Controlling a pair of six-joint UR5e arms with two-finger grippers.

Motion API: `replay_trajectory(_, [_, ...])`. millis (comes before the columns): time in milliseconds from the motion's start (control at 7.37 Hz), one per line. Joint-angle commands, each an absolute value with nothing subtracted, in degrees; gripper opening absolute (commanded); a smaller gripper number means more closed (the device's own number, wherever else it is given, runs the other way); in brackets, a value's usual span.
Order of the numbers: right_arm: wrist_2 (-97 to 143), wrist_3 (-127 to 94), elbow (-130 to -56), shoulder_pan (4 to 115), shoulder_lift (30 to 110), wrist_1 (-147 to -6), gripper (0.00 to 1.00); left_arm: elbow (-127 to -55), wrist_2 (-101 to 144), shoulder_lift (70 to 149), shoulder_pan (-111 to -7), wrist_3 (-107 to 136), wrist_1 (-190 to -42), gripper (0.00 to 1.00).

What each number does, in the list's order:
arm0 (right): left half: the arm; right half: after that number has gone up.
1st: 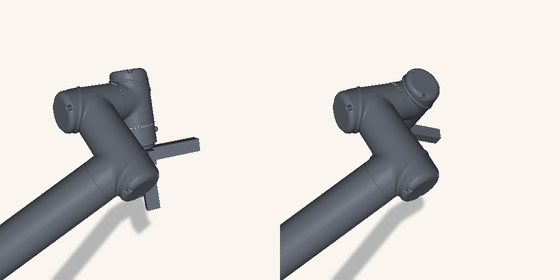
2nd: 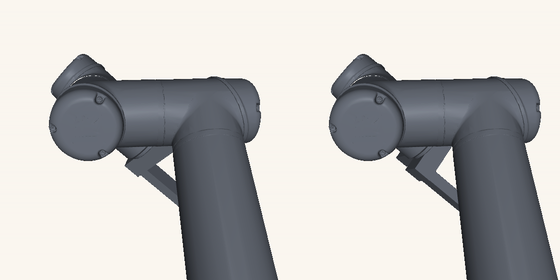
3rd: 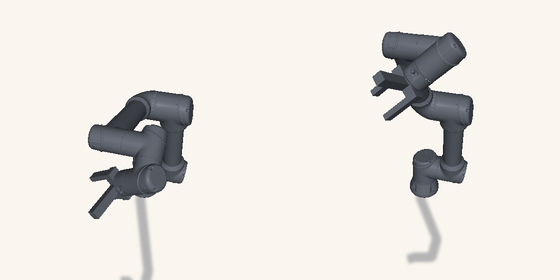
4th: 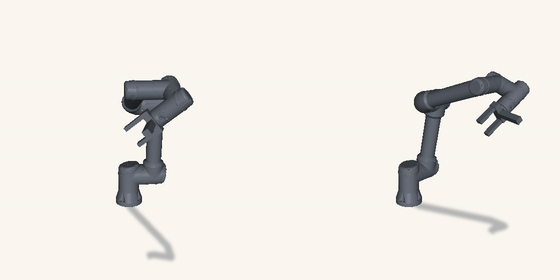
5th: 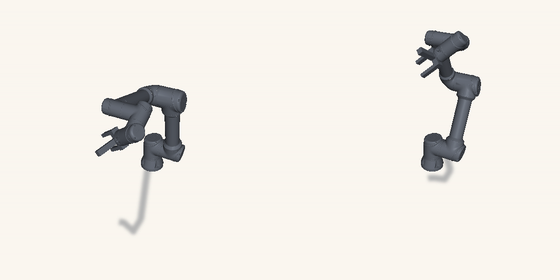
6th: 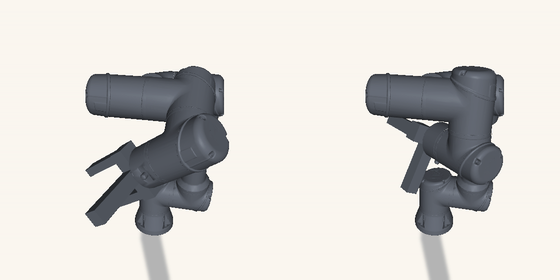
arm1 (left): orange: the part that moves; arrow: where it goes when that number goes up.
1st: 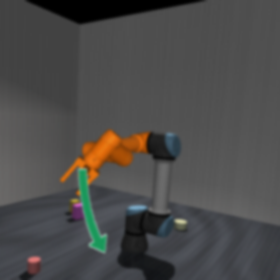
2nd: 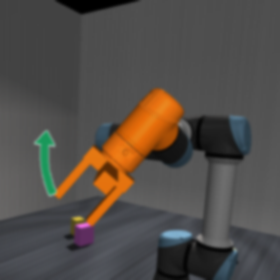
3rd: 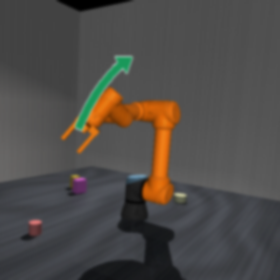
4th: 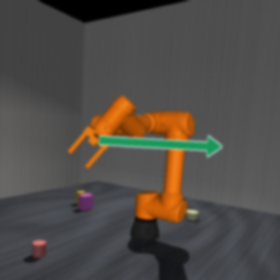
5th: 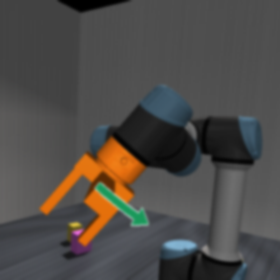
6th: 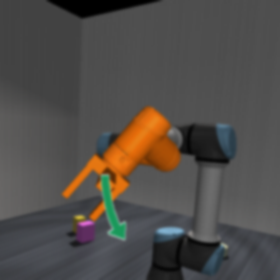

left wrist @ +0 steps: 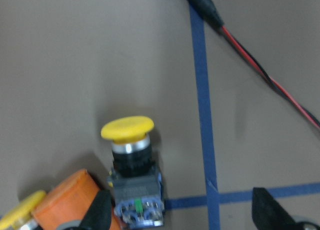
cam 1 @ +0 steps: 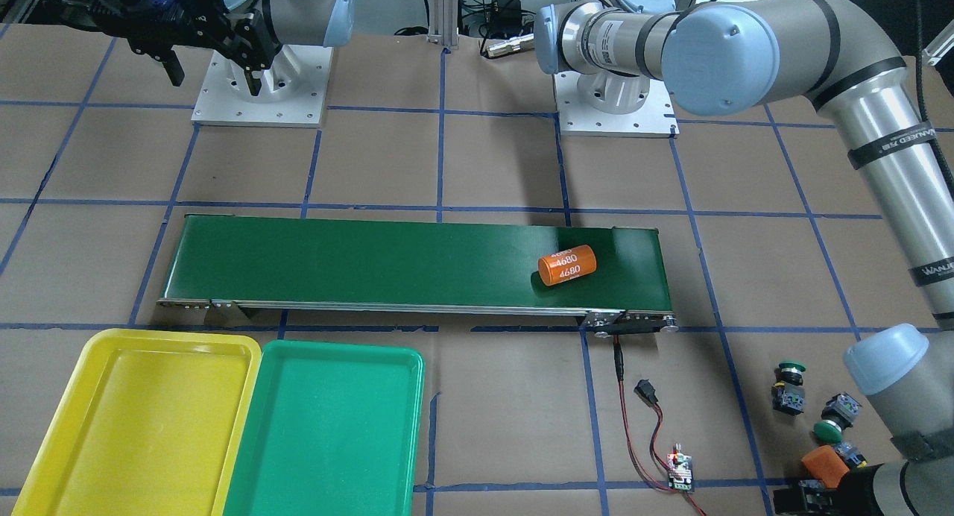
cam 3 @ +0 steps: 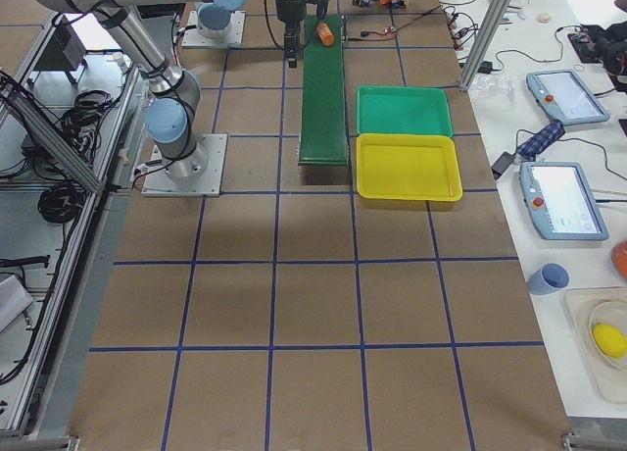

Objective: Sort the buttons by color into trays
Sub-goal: 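Return the left gripper to the cluster and grasp a yellow-capped button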

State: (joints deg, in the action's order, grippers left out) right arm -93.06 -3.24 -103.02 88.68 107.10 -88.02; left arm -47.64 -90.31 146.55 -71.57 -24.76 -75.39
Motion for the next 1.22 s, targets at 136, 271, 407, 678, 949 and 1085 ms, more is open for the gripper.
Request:
replay_trajectory(136, [-92.6, -3.3, -103.1, 88.7, 107.2, -88.2, 1.0, -46.4, -90.3, 148.4, -70.8, -25.1, -75.7, 1.0])
replay_trajectory(271, [-92.8, -3.3, -103.1, 88.7, 107.2, -88.0, 1.0, -46.4, -90.3, 148.4, -70.8, -25.2, -76.0, 1.0])
replay_trajectory(407, [-93.2, -3.2, -103.1, 88.7, 107.1, -88.0, 1.0, -46.8, -90.2, 148.4, -70.5, -25.2, -76.3, 1.0])
replay_trajectory(678, [-92.8, -3.3, -103.1, 88.7, 107.1, -88.0, 1.0, -46.7, -89.8, 148.4, -69.5, -25.6, -77.2, 0.78])
replay_trajectory(949, [-92.6, -3.3, -103.1, 88.8, 107.2, -88.0, 1.0, -46.7, -90.2, 148.4, -69.6, -25.6, -77.4, 0.0])
replay_trajectory(1085, [-92.8, -3.3, -103.1, 88.8, 107.2, -87.9, 1.0, -46.5, -90.2, 148.4, -69.6, -25.6, -77.9, 0.0])
